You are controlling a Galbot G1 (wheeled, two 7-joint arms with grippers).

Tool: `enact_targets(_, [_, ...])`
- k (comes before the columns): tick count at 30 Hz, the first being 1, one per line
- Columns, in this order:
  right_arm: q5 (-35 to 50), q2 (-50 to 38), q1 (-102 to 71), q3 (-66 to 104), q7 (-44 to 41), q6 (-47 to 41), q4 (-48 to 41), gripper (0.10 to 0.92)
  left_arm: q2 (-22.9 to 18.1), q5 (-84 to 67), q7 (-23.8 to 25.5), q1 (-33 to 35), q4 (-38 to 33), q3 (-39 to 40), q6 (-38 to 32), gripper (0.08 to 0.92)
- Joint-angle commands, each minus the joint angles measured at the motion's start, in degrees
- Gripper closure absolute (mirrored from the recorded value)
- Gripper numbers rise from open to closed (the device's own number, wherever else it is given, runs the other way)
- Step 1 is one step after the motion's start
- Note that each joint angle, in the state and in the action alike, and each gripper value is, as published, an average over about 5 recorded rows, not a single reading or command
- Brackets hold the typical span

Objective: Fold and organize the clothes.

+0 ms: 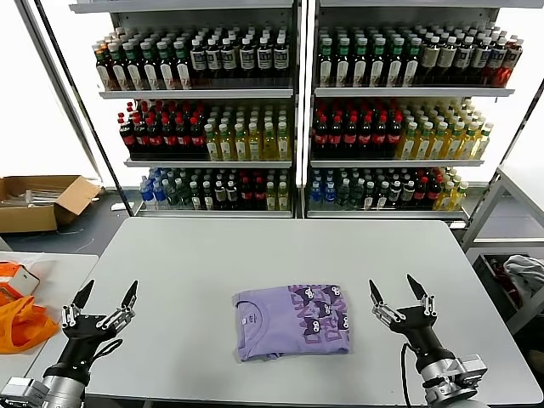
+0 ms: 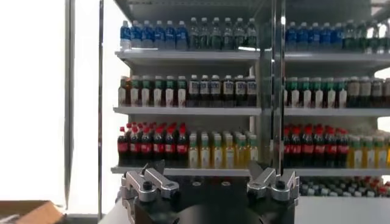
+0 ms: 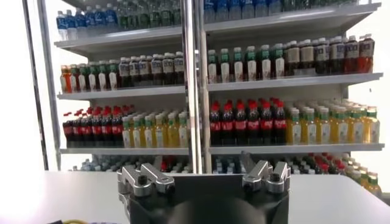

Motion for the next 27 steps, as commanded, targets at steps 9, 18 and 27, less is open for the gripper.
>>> enact_targets(9, [-4.11,1.36,-3.97,1.94,-4.15,2.31,-0.38,0.203,0.42,10.39,4.55,3.25,-0.31,-3.32,-6.15,0.177])
enact_targets(18, [-5.30,2.26,-4.57,2.00,-6.35,7.00,-0.94,0.203,0.61,10.42,5.44,2.59,0.17,-3.87,-5.74,0.177])
enact_targets(27, [-5.49,1.47,-6.24,2.97,-7.21,7.21,-1.87,0.203,1.99,9.85,6.02,2.77,1.17,-4.93,-5.58,0.177])
